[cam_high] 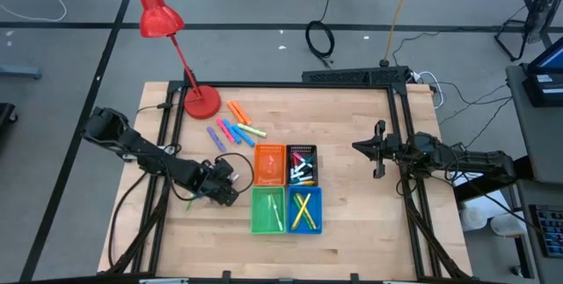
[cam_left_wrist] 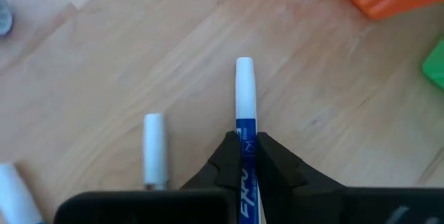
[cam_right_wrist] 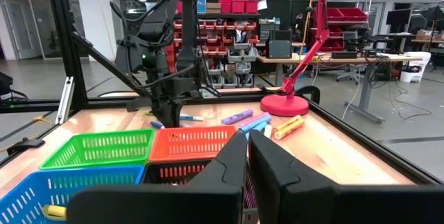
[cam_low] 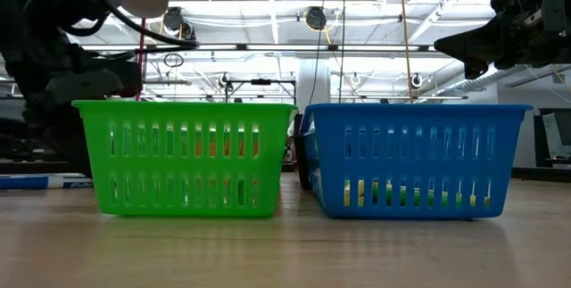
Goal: Pick & Place Markers
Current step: Put the blue marker pen into the green basket
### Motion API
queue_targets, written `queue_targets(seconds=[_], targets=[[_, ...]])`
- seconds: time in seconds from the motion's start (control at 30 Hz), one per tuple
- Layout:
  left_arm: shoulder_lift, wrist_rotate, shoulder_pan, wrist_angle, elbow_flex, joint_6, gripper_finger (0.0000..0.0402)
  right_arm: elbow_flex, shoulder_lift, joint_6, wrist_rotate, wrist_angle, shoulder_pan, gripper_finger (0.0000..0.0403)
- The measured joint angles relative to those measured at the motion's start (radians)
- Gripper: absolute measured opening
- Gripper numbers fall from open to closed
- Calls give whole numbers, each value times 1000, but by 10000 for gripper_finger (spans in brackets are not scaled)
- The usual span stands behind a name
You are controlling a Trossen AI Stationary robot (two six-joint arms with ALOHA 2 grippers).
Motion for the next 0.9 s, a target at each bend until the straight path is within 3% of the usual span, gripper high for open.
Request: queue_targets(seconds=[0.37, 0.57, 0.73, 0.9], targets=[[-86, -78, -16, 98, -6, 224, 21, 0, 0, 0, 0, 0, 0, 8], [-143, -216, -70, 145, -5, 325, 20, 0, 0, 0, 0, 1, 0, 8], [-170, -290, -115, 278, -4, 476, 21, 0, 0, 0, 0, 0, 0, 8], [-194, -304, -148, 539, -4, 739, 1, 0, 0, 0, 0, 0, 0, 8]])
